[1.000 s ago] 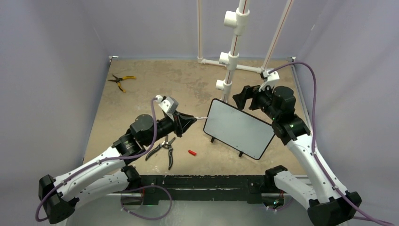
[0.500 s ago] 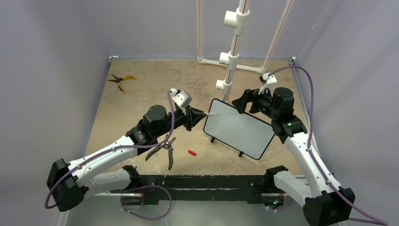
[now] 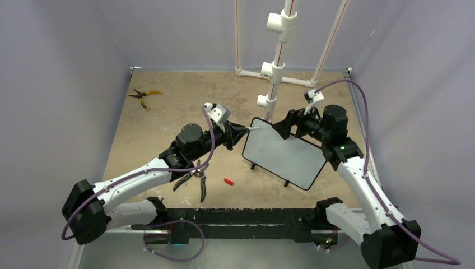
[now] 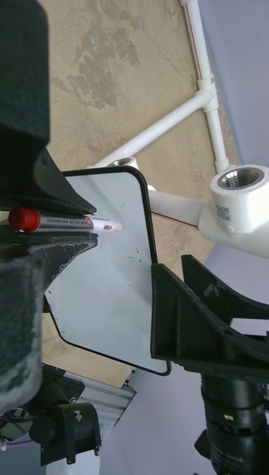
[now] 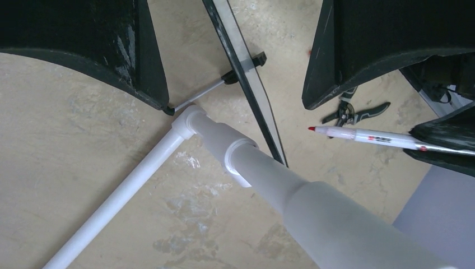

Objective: Write a sentence on the whiteboard
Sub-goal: Hold the whiteboard at the whiteboard stand.

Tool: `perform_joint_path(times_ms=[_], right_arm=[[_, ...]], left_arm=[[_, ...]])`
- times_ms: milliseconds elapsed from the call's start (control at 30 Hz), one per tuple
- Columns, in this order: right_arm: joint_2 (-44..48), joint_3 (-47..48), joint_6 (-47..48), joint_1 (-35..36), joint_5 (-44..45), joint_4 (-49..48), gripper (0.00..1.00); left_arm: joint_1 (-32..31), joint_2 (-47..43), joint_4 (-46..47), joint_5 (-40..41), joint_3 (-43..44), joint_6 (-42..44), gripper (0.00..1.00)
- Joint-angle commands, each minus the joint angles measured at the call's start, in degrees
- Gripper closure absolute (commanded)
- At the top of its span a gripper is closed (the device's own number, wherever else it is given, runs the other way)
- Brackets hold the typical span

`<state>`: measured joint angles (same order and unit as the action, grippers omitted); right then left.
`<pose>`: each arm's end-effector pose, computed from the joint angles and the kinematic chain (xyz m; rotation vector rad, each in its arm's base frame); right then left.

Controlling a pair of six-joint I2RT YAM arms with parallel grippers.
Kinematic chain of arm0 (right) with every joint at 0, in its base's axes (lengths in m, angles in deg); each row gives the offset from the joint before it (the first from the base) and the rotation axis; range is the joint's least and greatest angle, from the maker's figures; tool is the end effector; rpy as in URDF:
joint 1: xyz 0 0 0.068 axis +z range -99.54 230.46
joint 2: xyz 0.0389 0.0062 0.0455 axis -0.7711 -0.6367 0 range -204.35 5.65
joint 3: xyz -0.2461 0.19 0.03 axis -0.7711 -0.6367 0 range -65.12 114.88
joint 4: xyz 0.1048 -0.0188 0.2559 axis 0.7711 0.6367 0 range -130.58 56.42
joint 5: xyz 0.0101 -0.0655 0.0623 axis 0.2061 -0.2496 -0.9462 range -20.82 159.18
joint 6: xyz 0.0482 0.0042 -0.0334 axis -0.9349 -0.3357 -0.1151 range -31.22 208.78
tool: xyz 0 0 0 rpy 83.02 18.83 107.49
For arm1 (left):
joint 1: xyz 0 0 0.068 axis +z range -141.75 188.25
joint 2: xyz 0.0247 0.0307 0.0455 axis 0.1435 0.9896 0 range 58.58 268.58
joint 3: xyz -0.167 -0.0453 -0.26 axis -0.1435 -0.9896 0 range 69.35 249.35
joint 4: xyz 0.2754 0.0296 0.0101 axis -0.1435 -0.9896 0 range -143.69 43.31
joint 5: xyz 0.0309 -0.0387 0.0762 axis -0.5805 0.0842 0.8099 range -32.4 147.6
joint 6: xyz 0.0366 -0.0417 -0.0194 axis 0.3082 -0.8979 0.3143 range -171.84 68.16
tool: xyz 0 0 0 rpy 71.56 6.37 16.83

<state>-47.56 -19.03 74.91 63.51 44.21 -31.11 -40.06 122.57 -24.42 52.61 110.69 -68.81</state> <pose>0.2031 0.0656 0.3525 -0.2956 1.8732 0.7273 0.1751 -0.2022 0.3412 0.5174 1.5784 -0.9499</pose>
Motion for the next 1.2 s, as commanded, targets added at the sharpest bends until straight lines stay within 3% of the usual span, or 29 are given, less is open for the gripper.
perform_joint_path(times_ms=[0,867,1167], right_arm=[[-1.42,0.71,1.06,-0.14,-1.03,-0.97,0.11],[-3.39,-0.27,1.12,-0.18,-3.99,-1.98,0.25],[-5.29,-0.10,1.51,-0.05,-5.51,-1.63,0.45]], left_arm=[[0.19,-0.25,4.71,2.22,-1.09,-0.26,1.00],[0.32,3.13,8.73,6.96,-3.20,0.62,1.00],[0.30,3.50,8.43,6.32,-3.20,0.73,1.00]])
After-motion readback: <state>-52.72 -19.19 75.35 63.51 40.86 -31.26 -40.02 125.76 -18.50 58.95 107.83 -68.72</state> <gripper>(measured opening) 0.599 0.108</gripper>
